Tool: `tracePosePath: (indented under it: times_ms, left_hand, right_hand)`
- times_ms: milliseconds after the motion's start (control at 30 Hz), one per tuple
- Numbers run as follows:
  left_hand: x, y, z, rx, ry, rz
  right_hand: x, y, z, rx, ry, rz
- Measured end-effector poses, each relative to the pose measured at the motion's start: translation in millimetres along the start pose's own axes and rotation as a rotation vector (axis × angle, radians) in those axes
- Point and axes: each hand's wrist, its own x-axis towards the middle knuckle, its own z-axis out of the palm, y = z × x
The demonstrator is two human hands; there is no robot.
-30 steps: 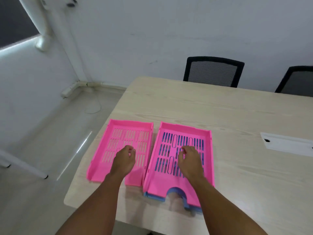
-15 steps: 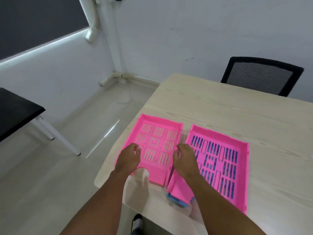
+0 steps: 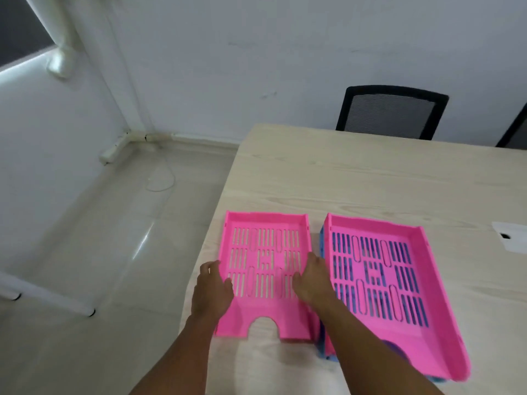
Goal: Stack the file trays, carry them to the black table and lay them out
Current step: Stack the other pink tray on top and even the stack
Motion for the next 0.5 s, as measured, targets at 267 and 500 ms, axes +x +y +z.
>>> tracePosePath:
  times_ms: [267, 500]
  left_hand:
    - [20.9, -30.2, 5.8, -0.028, -0.165, -0.043]
    - [31.5, -48.2, -13.6, -0.089, -0.057, -0.015]
  right_hand:
    - [-0.9, 10.6, 39.3, 0.062, 0.071, 0.194]
    - [23.8, 11.3, 44.1, 0.081, 0.146, 0.132]
